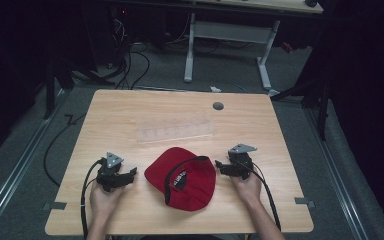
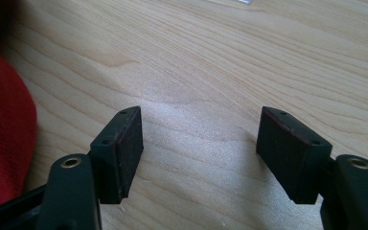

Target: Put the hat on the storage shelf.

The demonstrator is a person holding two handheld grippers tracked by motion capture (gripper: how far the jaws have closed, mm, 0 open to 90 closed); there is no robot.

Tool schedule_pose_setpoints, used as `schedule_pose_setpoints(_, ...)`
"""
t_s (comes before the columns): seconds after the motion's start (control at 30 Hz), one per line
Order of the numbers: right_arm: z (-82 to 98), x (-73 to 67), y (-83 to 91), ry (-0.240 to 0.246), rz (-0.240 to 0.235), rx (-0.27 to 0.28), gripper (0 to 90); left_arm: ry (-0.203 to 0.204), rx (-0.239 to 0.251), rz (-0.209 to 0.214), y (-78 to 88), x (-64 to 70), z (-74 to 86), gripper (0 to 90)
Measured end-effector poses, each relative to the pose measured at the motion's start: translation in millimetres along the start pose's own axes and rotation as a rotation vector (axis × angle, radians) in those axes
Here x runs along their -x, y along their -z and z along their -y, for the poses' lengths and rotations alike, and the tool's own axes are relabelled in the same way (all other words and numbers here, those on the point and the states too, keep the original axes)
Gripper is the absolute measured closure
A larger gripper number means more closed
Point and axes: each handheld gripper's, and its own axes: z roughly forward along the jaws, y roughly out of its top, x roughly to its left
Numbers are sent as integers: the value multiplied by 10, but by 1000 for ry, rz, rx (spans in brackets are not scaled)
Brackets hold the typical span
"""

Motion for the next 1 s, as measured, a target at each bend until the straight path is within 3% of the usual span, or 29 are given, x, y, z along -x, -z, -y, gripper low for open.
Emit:
schedule_pose_setpoints(0.87,3,10,6,-11,-3,1,342,5,4,-21,-11,13,4,281)
schedule_pose_setpoints(1.0,28,35,39,-28,10,6,389,6,5,-21,-11,13,4,281)
